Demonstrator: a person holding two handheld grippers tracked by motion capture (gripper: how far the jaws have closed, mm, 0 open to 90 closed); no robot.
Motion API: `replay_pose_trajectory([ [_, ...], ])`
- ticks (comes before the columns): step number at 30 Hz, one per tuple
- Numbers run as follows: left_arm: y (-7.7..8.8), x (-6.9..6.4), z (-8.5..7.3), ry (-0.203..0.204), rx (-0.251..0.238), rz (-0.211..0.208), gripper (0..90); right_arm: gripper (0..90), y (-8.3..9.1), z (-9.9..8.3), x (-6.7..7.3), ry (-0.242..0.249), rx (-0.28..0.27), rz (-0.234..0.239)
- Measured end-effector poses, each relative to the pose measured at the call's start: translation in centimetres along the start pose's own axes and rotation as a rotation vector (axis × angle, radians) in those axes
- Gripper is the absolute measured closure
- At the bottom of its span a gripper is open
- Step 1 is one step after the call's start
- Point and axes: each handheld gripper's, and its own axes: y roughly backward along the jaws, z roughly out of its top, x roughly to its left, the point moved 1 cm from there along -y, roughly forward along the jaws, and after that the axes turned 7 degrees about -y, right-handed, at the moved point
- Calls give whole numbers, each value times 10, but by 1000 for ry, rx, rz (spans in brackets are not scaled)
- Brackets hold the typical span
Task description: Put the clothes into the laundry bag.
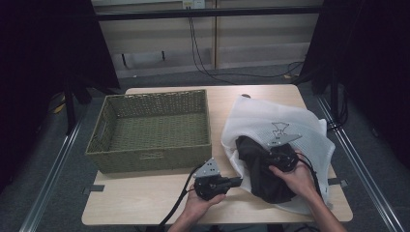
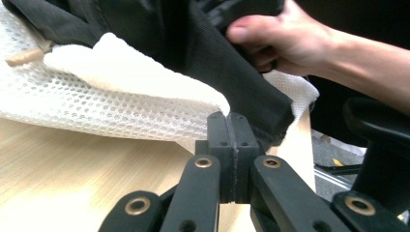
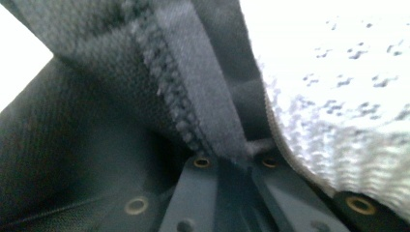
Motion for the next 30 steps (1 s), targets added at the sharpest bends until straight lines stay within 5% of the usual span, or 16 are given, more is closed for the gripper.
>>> replay_pose_trajectory([
  [8,3,-9,4,-56,1,-21,900,900,-8,14,-27,-39,-36,-122],
  [20,13,-14,8,-66,-21,-55,900,900,-19,43,-68,-108,-140,-284],
  [22,13,-11,5,-56,-14,-44,900,900,-23,44,-74,-128,-153,-277],
  [24,11,-7,2,-32,-3,-46,900,854,-25,42,-74,-137,-148,-212],
  [30,7,-3,-5,-37,30,-32,893,708,-11,35,-54,-109,-167,-95],
])
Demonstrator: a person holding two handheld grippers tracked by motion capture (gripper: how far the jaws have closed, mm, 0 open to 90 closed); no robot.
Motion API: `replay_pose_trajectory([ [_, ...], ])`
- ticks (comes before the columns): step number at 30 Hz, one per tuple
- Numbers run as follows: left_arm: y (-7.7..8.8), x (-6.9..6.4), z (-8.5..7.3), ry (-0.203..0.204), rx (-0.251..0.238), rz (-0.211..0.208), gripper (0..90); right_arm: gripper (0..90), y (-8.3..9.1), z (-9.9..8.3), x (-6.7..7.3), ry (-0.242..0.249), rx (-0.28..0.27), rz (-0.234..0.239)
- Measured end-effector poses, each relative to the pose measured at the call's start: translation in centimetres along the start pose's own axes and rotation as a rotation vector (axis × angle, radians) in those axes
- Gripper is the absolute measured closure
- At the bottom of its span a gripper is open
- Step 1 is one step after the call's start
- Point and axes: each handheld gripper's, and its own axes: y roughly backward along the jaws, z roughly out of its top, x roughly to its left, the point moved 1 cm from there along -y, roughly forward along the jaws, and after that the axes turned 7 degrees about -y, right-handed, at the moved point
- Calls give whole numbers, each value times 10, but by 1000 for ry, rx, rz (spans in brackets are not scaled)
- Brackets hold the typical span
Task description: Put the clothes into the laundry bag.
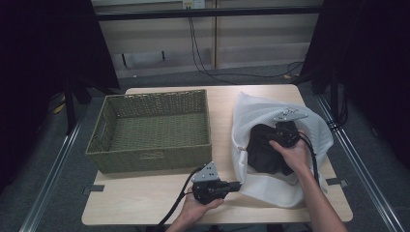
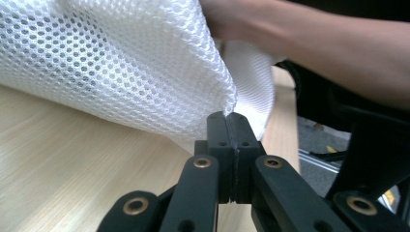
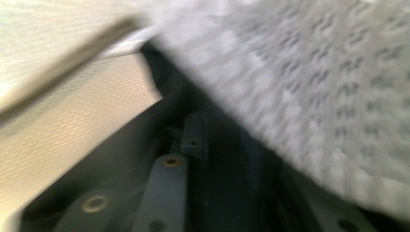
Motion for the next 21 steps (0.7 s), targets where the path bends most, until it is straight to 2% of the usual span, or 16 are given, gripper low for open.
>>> replay_pose_trajectory([
  [1,0,0,-1,10,-2,3,891,685,5,-1,4,11,4,5],
  [3,0,2,-2,-4,12,11,879,655,15,-5,11,35,5,27],
  [5,1,2,-3,-1,11,16,855,647,27,-9,18,56,-4,50],
  [8,7,3,-3,0,3,14,798,653,45,-15,22,50,-16,75],
  [10,12,4,-2,8,4,33,732,648,54,-20,23,57,-9,86],
  [11,13,4,-1,24,-6,48,696,644,58,-23,25,52,-8,99],
  [13,12,7,1,29,6,63,595,646,64,-29,28,56,4,111],
  [16,4,8,3,24,32,89,411,677,68,-40,32,63,24,126],
  [18,-4,6,4,-9,48,100,365,715,66,-47,32,50,44,141],
  [19,-9,6,5,-20,41,77,318,723,63,-50,32,41,57,152],
  [20,-15,7,5,-15,55,91,323,733,59,-53,32,49,79,152],
  [21,-20,9,6,-10,94,125,321,738,55,-55,33,64,100,150],
])
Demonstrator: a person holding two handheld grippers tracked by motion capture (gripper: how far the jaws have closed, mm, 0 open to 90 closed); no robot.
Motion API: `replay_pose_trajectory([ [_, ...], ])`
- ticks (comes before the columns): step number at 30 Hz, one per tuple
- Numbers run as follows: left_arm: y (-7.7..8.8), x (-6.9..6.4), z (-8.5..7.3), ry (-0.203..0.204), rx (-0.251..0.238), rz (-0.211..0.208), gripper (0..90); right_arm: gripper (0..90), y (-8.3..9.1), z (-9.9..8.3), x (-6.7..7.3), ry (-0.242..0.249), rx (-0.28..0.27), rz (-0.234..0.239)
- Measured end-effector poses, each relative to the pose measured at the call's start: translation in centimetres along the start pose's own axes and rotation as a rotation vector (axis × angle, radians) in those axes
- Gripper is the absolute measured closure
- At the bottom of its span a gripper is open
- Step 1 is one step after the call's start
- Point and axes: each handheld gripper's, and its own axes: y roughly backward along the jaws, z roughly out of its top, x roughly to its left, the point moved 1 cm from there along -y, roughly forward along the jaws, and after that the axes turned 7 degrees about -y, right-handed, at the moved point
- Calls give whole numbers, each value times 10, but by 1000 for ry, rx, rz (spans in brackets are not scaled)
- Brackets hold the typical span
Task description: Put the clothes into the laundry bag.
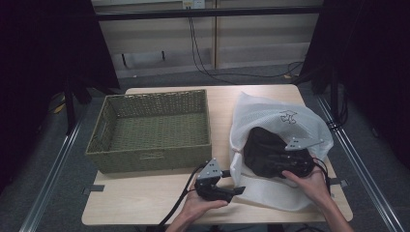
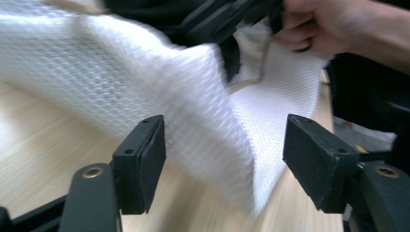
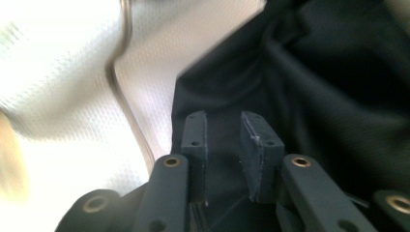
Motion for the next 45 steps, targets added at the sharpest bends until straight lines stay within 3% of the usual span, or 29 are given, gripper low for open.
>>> replay_pose_trajectory([
  [1,-3,2,0,17,0,13,398,738,-4,-1,0,1,20,4],
  [2,-5,6,-1,40,-19,16,599,738,-8,-2,-1,8,39,-1],
  [3,-4,9,-1,70,-36,13,750,746,-12,-2,-3,12,58,-11],
  [4,-2,10,-1,69,-40,40,859,748,-15,-3,-7,8,74,-40],
  [6,3,11,-2,56,-40,68,874,770,-19,-3,-16,-6,80,-63],
  [8,11,11,-4,62,-70,83,880,790,-20,-2,-26,-17,96,-97],
  [11,28,11,-7,82,-111,82,883,794,-21,0,-42,-32,84,-149],
  [14,37,5,-11,78,-138,103,884,841,-21,4,-54,-52,58,-154],
  [16,38,-1,-13,80,-151,89,886,878,-20,9,-59,-59,51,-167],
  [20,42,-10,-15,59,-148,86,889,900,-28,15,-71,-52,42,-240],
  [21,42,-12,-16,59,-144,87,889,900,-30,17,-73,-84,45,-259],
  [22,42,-12,-17,66,-148,87,889,900,-33,19,-77,-71,29,-272],
  [24,42,-12,-20,70,-148,69,890,900,-37,25,-80,-95,39,-321],
  [25,43,-13,-21,69,-141,86,890,900,-38,28,-82,-91,33,-341],
  [29,42,-12,-25,66,-127,77,889,900,-46,36,-84,-78,8,-401],
  [31,40,-9,-27,79,-115,61,883,783,-49,34,-81,-88,8,-380],
  [32,39,-6,-29,79,-112,56,876,713,-48,32,-77,-111,19,-331],
  [34,38,-3,-31,92,-105,39,857,698,-45,27,-70,-64,28,-294],
  [35,39,-1,-30,99,-102,44,827,669,-41,23,-67,-71,26,-274],
  [37,42,0,-29,85,-104,52,788,641,-29,19,-62,-78,6,-214],
  [41,48,-1,-21,65,-124,71,666,623,3,12,-49,-60,-47,-160],
  [43,53,1,-17,55,-140,73,599,614,21,7,-43,-56,-76,-147],
  [45,56,3,-13,62,-157,63,565,606,37,-2,-39,-56,-96,-166],
])
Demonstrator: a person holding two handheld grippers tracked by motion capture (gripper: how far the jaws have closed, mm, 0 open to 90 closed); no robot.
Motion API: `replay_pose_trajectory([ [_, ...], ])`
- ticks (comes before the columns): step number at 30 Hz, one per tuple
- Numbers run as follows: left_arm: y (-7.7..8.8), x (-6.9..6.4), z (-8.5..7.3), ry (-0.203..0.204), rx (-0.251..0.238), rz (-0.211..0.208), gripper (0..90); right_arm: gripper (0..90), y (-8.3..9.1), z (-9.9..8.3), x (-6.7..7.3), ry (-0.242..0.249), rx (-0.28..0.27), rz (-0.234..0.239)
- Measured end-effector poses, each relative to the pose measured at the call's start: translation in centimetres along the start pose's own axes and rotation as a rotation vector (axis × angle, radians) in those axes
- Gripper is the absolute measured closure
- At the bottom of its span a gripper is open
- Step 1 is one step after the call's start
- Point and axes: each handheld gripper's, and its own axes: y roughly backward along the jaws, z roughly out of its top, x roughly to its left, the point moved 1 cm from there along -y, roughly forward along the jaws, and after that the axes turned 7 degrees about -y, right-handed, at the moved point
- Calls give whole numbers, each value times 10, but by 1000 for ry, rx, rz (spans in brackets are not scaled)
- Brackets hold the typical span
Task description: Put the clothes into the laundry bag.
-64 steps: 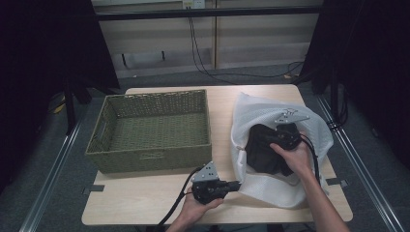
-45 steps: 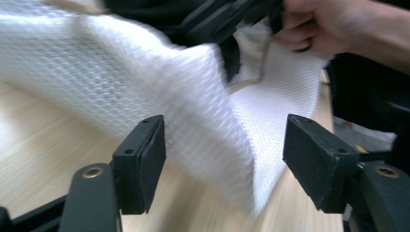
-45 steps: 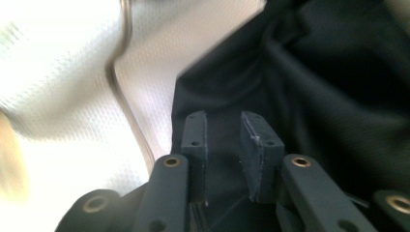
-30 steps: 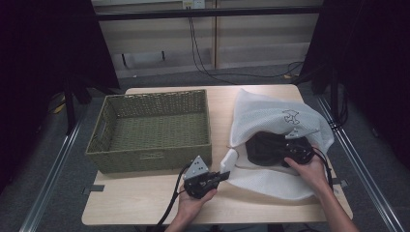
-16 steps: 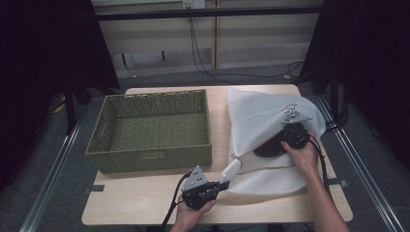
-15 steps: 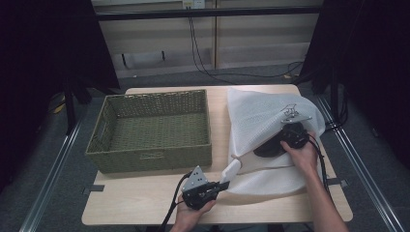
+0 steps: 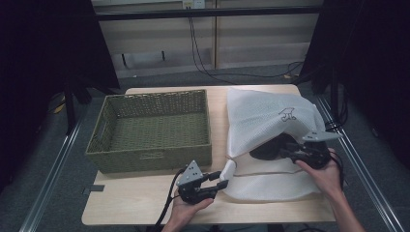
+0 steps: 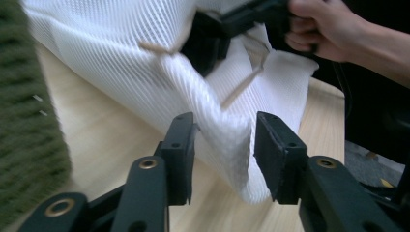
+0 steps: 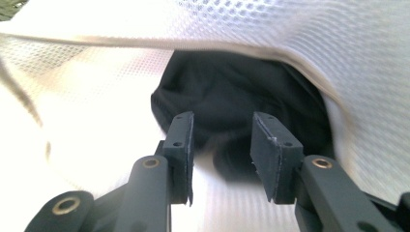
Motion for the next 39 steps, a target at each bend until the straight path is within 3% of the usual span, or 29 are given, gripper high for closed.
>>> replay_pose_trajectory([
  [2,0,3,6,-25,17,19,559,600,15,-8,-2,-2,-17,-32],
  [5,-4,7,14,-24,20,16,559,606,32,-20,-9,-31,-22,-69],
  [9,-18,12,16,-26,54,25,557,601,41,-35,-26,-63,-20,-137],
  [11,-24,14,14,-20,79,30,571,580,39,-41,-33,-76,-11,-152],
  [15,-31,17,6,-16,121,45,825,537,25,-53,-40,-66,39,-195],
  [18,-30,17,4,-31,129,54,857,544,16,-62,-42,-52,86,-232],
  [22,-20,19,4,-3,95,61,871,650,17,-73,-44,-43,93,-276],
  [24,-14,19,2,4,84,74,872,808,23,-77,-43,-23,102,-336],
  [28,-7,19,-7,30,87,58,872,893,41,-86,-46,-48,88,-331],
  [30,-7,14,-13,26,109,57,873,900,50,-89,-48,-66,68,-355],
  [33,-10,2,-21,37,116,20,873,900,58,-95,-54,-96,50,-367],
  [35,-12,-10,-24,-11,150,8,873,900,57,-98,-55,-101,46,-373],
  [37,-11,-17,-23,-18,153,-33,869,900,57,-99,-55,-100,31,-365],
  [39,-9,-19,-20,-52,171,-63,858,900,58,-98,-54,-102,11,-356],
])
